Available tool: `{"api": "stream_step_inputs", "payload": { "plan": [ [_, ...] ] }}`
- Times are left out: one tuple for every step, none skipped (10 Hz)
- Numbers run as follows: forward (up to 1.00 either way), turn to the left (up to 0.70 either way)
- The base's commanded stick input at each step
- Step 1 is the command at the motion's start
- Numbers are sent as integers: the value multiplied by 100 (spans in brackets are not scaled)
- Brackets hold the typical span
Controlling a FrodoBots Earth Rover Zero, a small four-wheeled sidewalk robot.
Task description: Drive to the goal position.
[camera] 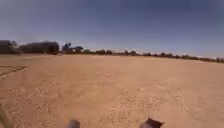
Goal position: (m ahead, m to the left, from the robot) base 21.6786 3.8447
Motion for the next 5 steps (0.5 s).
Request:
{"api": "stream_step_inputs", "payload": {
  "plan": [
    [50, 0],
    [50, 0],
    [50, 0],
    [50, 0],
    [50, 0]
  ]
}}
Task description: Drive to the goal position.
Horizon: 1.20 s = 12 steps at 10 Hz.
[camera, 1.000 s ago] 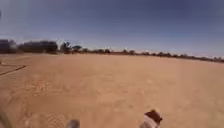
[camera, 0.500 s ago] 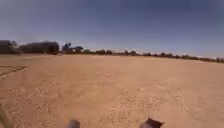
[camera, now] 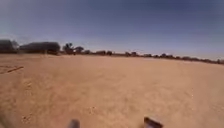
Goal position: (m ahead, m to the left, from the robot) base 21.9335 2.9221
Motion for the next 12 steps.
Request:
{"api": "stream_step_inputs", "payload": {
  "plan": [
    [50, 0],
    [50, 0],
    [50, 0],
    [50, 0],
    [50, 0],
    [50, 0],
    [50, 0],
    [50, 0],
    [50, 0],
    [50, 0],
    [50, 0],
    [50, 0]
  ]
}}
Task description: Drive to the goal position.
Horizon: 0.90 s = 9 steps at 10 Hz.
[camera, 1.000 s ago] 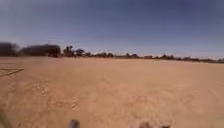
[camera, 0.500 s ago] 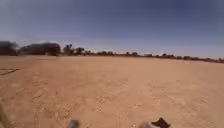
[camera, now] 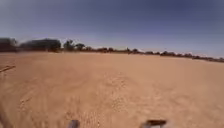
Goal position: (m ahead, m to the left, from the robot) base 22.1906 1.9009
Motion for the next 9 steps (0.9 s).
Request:
{"api": "stream_step_inputs", "payload": {
  "plan": [
    [50, 0],
    [50, 0],
    [50, 0],
    [50, 0],
    [50, 0],
    [50, 0],
    [50, 0],
    [50, 0],
    [50, 0]
  ]
}}
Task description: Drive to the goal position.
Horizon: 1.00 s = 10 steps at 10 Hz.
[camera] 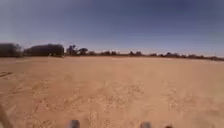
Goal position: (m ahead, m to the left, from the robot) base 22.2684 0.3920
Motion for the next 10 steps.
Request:
{"api": "stream_step_inputs", "payload": {
  "plan": [
    [50, 0],
    [50, 0],
    [50, 0],
    [50, 0],
    [50, 0],
    [50, 0],
    [50, 0],
    [50, 0],
    [50, 0],
    [50, 0]
  ]
}}
